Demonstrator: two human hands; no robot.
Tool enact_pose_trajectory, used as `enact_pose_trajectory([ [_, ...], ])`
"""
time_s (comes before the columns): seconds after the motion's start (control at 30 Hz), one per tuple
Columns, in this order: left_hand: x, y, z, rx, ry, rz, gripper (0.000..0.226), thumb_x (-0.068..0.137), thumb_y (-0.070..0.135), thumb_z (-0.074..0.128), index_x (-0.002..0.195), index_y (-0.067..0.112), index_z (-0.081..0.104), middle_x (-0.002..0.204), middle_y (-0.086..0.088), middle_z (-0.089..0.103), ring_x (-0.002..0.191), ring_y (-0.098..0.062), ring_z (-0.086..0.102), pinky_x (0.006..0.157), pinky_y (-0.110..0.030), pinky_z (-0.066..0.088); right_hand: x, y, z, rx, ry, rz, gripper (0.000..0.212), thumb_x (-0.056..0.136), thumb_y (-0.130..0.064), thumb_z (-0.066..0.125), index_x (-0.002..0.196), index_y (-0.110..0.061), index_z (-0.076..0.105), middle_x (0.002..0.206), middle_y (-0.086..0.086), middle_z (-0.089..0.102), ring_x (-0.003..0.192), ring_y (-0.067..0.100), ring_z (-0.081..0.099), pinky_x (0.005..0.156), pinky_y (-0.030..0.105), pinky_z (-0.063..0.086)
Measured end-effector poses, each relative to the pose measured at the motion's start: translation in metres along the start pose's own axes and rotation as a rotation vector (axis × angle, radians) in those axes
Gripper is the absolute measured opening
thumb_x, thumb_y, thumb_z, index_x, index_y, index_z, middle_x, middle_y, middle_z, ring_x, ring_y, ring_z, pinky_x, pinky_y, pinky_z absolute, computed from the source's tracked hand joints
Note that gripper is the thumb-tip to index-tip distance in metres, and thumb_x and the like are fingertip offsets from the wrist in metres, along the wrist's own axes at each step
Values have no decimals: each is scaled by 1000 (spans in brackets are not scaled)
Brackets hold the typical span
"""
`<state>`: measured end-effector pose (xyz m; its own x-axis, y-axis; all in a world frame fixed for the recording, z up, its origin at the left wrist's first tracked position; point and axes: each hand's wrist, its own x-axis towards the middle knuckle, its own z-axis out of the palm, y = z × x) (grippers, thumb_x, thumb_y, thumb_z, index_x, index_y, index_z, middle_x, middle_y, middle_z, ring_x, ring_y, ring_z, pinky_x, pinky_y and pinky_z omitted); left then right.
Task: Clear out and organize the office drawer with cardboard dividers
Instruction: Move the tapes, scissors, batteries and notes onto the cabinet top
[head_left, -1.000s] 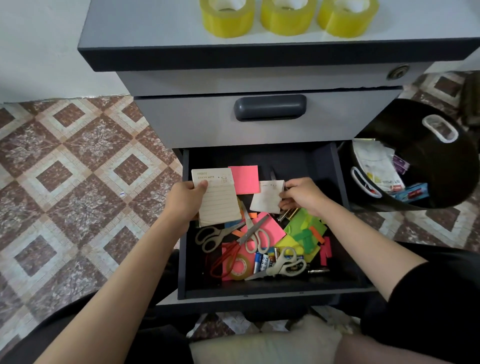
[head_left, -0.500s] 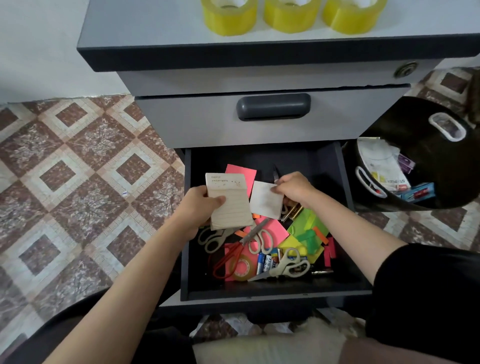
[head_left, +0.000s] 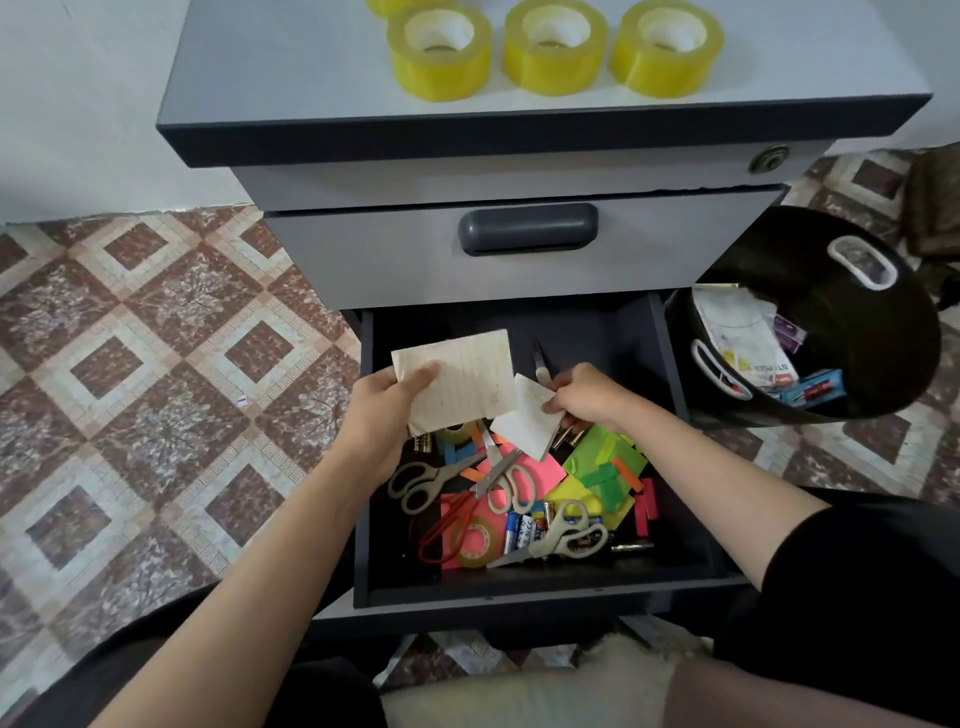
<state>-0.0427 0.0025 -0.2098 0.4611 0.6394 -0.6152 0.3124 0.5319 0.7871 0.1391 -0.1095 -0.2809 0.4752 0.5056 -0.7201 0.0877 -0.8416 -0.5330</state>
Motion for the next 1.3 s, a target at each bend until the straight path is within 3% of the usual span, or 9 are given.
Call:
enact_pose_trajectory([
  [0.13, -13, -1, -1, -133, -103, -109, 21, 98, 24, 44, 113, 12, 53, 111, -9, 58, 98, -28, 61, 68, -46, 59, -10, 0, -4, 18, -15, -7, 10, 89, -2, 57, 98, -6, 55, 72, 6, 56, 50, 14, 49, 41, 20, 42],
  [0.23, -27, 0, 0, -194, -171, -217, 16, 99, 11, 41, 111, 8, 51, 106, -13, 60, 85, -28, 65, 58, -36, 60, -22, -3, -11, 44, -5, -29, 11, 90, 0, 54, 82, -7, 52, 74, 9, 57, 47, 14, 54, 42, 22, 45],
  [0.33, -42, 5, 5, -264, -181, -240, 14, 98, 4, 40, 109, 5, 50, 106, -15, 60, 90, -29, 63, 55, -31, 58, -39, -4, -20, 112, 2, -48, 18, 91, 2, 52, 76, -9, 49, 71, 11, 57, 41, 12, 56, 36, 19, 44],
  [0.53, -76, 19, 11, -341, -107, -174, 12, 96, 8, 46, 100, 1, 55, 96, -14, 63, 85, -25, 62, 51, -27, 57, -74, 3, -40, 288, 24, -69, 8, 90, 3, 54, 91, -3, 49, 68, 13, 56, 34, 9, 54, 35, 20, 45],
  [0.7, -102, 39, 19, -269, -177, -96, 13, 96, 3, 45, 100, 1, 57, 91, -12, 66, 81, -22, 63, 56, -27, 58, -104, 7, -56, 471, 63, -97, 15, 92, -1, 54, 81, -11, 50, 70, 12, 59, 39, 11, 58, 41, 23, 50],
  [0.83, -120, 59, 39, -237, -290, -42, 21, 96, -5, 36, 103, -1, 56, 96, -16, 66, 88, -26, 62, 62, -29, 59, -128, 9, -69, 728, 54, -103, 10, 91, 7, 50, 89, -3, 52, 92, 19, 59, 72, 28, 64, 47, 30, 57],
  [0.93, -131, 75, 60, -195, -318, 1, 21, 96, -4, 37, 105, -2, 56, 101, -18, 64, 91, -27, 63, 63, -30, 59, -144, 12, -79, 876, 6, -139, 14, 92, 11, 44, 86, 1, 53, 91, 21, 59, 79, 31, 61, 49, 33, 58],
  [1.17, -140, 115, 100, -11, -270, 118, 12, 95, 6, 48, 94, 9, 60, 90, -6, 67, 81, -15, 62, 64, -24, 55, -168, 12, -113, 965, 5, -203, 15, 94, 9, 41, 96, 2, 54, 93, 19, 60, 81, 29, 62, 53, 34, 59],
  [1.3, -139, 136, 114, -28, -266, 160, 13, 93, 5, 51, 88, 9, 62, 80, -2, 68, 75, -12, 62, 55, -18, 54, -177, 8, -131, 962, 18, -237, 17, 95, 6, 41, 107, 2, 51, 97, 18, 61, 83, 28, 64, 55, 33, 59],
])
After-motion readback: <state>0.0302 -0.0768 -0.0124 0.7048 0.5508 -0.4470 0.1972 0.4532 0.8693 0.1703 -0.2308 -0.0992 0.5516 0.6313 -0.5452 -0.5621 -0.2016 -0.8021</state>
